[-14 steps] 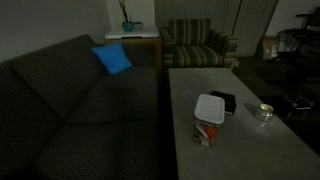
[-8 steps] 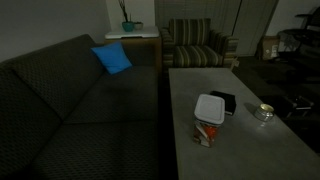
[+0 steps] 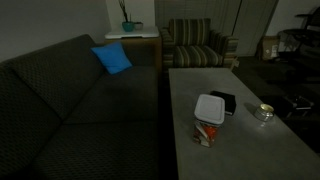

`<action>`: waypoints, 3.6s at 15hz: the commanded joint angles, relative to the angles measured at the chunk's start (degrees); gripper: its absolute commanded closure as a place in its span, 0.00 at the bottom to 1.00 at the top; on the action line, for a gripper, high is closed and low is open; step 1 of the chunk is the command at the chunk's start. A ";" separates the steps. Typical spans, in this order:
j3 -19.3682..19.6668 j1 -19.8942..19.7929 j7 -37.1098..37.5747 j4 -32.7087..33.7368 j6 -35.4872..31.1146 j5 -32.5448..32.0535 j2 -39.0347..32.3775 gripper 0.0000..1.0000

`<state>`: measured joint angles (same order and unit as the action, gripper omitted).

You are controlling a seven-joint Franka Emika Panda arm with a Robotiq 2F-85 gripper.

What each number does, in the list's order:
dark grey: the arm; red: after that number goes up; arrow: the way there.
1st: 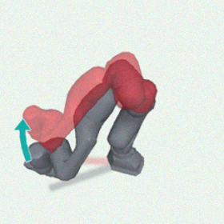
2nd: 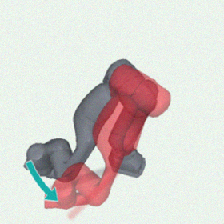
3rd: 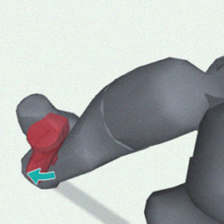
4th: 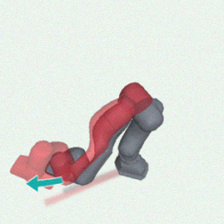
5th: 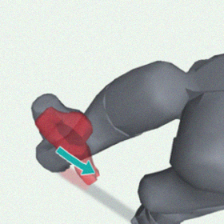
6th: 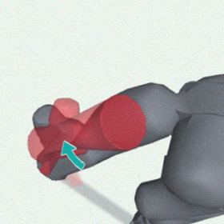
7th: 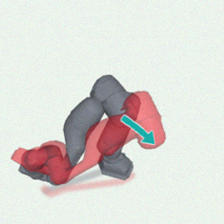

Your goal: Press the button atop the lid and then put the lid on the table

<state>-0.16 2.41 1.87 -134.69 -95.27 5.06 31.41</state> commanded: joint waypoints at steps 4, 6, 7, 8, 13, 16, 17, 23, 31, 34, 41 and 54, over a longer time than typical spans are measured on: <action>-0.41 -0.53 -0.22 0.12 0.15 0.18 -0.04 0.00; -0.41 -0.53 -0.22 0.12 0.15 0.18 -0.04 0.00; -0.41 -0.53 -0.22 0.12 0.15 0.18 -0.04 0.00; -0.41 -0.53 -0.22 0.12 0.15 0.18 -0.04 0.00; -0.41 -0.53 -0.22 0.12 0.15 0.18 -0.04 0.00; -0.41 -0.53 -0.22 0.12 0.15 0.18 -0.04 0.00; -0.41 -0.53 -0.22 0.12 0.15 0.18 -0.04 0.00; -0.41 -0.53 -0.22 0.12 0.15 0.18 -0.04 0.00; -0.41 -0.53 -0.22 0.12 0.15 0.18 -0.04 0.00; -0.41 -0.53 -0.22 0.12 0.15 0.18 -0.04 0.00; -0.41 -0.53 -0.22 0.12 0.15 0.18 -0.04 0.00; -5.17 5.99 -6.01 -3.02 -7.69 0.18 -5.15 0.00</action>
<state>-5.16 8.66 -4.08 -137.84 -103.15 5.16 26.21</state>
